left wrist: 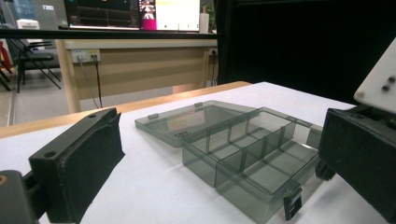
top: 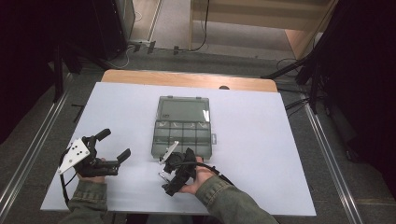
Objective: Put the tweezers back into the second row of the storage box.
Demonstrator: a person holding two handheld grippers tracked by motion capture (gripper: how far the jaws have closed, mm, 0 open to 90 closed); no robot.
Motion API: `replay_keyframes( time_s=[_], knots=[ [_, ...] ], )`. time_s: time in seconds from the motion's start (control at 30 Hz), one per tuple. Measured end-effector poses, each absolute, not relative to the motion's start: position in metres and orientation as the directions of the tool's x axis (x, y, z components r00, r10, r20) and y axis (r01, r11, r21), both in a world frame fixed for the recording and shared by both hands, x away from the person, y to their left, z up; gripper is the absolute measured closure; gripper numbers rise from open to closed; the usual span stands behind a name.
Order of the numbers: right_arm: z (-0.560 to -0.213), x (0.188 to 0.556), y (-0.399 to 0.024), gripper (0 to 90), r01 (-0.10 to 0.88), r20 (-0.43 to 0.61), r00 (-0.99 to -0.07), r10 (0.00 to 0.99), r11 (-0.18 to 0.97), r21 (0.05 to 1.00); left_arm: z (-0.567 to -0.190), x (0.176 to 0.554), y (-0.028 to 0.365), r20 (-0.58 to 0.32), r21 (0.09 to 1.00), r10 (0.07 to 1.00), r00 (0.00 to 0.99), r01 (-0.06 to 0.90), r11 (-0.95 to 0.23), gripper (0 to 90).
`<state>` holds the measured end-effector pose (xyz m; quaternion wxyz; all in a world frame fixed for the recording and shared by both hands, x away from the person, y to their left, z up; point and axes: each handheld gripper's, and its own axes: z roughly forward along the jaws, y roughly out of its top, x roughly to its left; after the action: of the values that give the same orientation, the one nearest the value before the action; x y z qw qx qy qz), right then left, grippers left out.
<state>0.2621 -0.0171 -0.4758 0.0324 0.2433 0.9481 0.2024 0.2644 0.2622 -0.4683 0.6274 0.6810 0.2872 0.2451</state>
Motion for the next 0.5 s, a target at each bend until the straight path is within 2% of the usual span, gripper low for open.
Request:
replay_keyframes(
  time_s=[0.1, 0.17, 0.23, 0.27, 0.3, 0.33, 0.43, 0.5],
  knots=[
    [-0.477, 0.262, -0.01, 17.5, 0.443, 0.036, -0.886, 0.462, 0.82, 0.362, -0.468, 0.265, 0.262, -0.026, 0.995, 0.698, 0.715, 0.084, -0.048, 0.0],
    [-0.477, 0.262, -0.005, 23.0, 0.449, 0.017, -0.882, 0.471, 0.829, 0.333, -0.468, 0.265, 0.262, -0.025, 0.995, 0.699, 0.715, 0.083, -0.049, 0.0],
    [-0.477, 0.262, -0.002, 33.8, 0.453, 0.014, -0.881, 0.473, 0.834, 0.315, -0.468, 0.265, 0.263, -0.026, 0.995, 0.699, 0.715, 0.084, -0.049, 0.0],
    [-0.477, 0.262, -0.002, 33.8, 0.453, 0.014, -0.881, 0.473, 0.834, 0.315, -0.468, 0.265, 0.263, -0.026, 0.995, 0.699, 0.715, 0.084, -0.049, 0.0],
    [-0.476, 0.262, -0.001, 41.1, 0.458, 0.019, -0.88, 0.475, 0.835, 0.305, -0.468, 0.265, 0.263, -0.028, 0.995, 0.7, 0.714, 0.085, -0.047, 0.0],
    [-0.476, 0.262, -0.001, 41.1, 0.458, 0.019, -0.88, 0.475, 0.835, 0.305, -0.468, 0.265, 0.263, -0.028, 0.995, 0.7, 0.714, 0.085, -0.047, 0.0],
    [-0.475, 0.263, 0.001, 51.2, 0.47, 0.021, -0.875, 0.484, 0.837, 0.28, -0.468, 0.265, 0.263, -0.028, 0.995, 0.7, 0.714, 0.085, -0.046, 0.0],
    [-0.476, 0.263, 0.003, 53.2, 0.483, 0.016, -0.867, 0.497, 0.834, 0.267, -0.468, 0.265, 0.263, -0.028, 0.995, 0.7, 0.714, 0.085, -0.047, 0.0]
  ],
)
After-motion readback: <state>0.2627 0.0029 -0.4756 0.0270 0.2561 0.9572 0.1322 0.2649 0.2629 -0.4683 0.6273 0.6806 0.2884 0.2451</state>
